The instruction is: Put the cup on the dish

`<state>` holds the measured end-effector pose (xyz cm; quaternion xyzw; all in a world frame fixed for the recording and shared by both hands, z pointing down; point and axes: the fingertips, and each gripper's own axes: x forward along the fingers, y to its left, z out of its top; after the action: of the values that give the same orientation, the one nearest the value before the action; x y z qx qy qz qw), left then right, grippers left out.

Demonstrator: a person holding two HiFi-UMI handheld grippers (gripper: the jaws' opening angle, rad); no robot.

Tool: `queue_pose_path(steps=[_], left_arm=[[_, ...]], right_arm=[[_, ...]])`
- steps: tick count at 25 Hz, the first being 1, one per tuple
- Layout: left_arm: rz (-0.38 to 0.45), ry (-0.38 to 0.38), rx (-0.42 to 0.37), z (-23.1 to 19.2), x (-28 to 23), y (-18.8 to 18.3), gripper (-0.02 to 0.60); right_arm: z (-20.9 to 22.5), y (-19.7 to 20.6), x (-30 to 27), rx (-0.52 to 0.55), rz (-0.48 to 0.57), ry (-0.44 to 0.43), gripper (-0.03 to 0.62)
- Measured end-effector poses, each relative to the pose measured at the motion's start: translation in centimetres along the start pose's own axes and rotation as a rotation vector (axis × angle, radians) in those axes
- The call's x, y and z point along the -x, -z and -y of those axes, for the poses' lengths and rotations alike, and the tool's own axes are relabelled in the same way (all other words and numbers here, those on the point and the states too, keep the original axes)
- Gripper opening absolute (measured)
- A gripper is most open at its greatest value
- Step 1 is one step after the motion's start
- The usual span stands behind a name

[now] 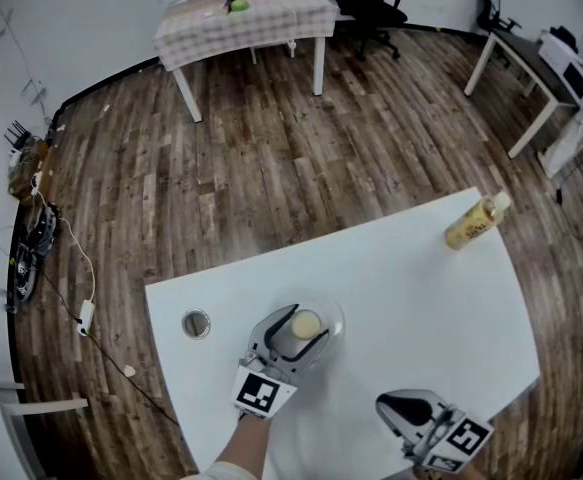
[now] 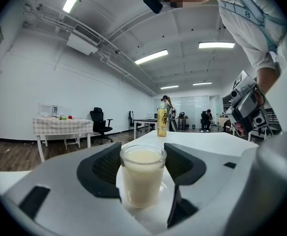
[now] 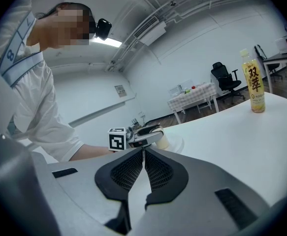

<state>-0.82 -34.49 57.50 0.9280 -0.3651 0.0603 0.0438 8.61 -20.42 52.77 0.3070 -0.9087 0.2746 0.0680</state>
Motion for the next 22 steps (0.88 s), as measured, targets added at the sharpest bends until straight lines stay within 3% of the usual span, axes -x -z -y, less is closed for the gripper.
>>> queue_pose_path(steps=[22], left_arm=[[0.01,0.008,0.007,-0.04,0.01,0.16,0.273]], right_arm=[[-0.33,0.62,-0.02,0.001,-0.003,0.011,0.035]])
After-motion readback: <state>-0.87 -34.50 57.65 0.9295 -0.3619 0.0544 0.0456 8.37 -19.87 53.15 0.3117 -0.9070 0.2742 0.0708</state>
